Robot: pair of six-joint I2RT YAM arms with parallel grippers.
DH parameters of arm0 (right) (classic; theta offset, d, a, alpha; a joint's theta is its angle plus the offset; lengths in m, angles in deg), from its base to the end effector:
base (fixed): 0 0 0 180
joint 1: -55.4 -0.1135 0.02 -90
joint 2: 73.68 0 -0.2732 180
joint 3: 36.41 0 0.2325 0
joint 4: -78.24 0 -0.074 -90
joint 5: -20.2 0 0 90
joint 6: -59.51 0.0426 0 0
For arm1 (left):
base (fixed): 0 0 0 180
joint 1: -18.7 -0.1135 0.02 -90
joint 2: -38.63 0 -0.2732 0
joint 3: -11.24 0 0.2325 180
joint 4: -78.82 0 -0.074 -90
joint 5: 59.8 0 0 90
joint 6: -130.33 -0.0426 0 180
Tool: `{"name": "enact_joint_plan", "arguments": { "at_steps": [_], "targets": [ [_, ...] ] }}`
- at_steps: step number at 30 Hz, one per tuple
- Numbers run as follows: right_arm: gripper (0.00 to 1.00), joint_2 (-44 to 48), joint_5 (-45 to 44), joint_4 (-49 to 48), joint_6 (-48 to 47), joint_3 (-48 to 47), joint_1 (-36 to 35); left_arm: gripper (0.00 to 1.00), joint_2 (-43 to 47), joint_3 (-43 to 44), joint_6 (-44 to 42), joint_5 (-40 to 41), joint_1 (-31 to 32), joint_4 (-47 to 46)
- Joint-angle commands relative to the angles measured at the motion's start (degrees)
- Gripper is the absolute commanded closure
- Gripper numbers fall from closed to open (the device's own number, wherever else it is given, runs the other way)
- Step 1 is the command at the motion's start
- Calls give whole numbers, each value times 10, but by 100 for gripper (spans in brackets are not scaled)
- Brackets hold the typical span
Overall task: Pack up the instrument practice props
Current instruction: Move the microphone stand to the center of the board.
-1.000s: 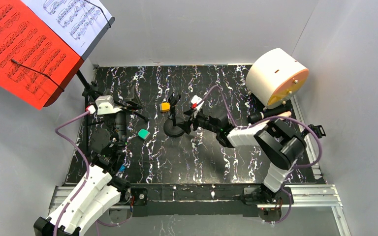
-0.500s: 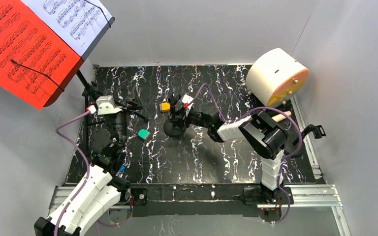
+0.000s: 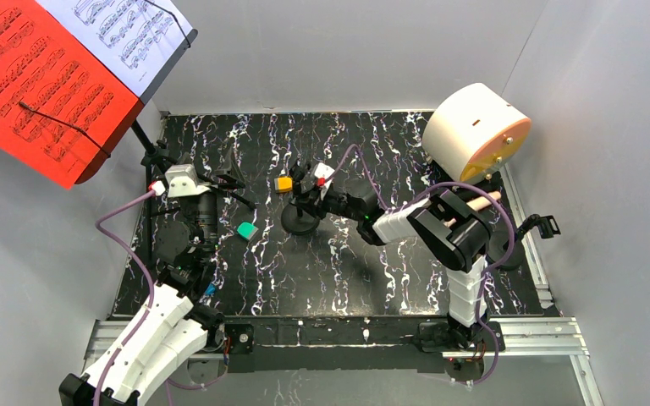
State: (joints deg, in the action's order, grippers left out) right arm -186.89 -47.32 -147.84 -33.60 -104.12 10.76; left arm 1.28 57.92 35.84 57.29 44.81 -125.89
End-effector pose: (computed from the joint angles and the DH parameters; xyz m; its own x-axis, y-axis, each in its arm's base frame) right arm 0.2760 0.2955 0.1999 0.0572 -0.0140 -0.9983 -0.9196 0.3886 -0.0581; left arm 0.1208 -0.0376 0.3796 0.5053 -0.1700 -0.8461 0.0135 0.9818 -0.1893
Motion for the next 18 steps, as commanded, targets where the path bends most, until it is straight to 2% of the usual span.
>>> {"name": "enact_joint_plan", "arguments": {
  "at_steps": [1,8,18],
  "targets": [
    [99,36,-32,-54,0,42,2,2,5,-1,-4,0,-5,-18],
    [99,163,-148,-65,1,174,2,2,6,-1,-5,0,-7,-19],
    [99,391,-347,126,27,291,3,2,6,-2,10,-12,-7,-18]
  ]
}}
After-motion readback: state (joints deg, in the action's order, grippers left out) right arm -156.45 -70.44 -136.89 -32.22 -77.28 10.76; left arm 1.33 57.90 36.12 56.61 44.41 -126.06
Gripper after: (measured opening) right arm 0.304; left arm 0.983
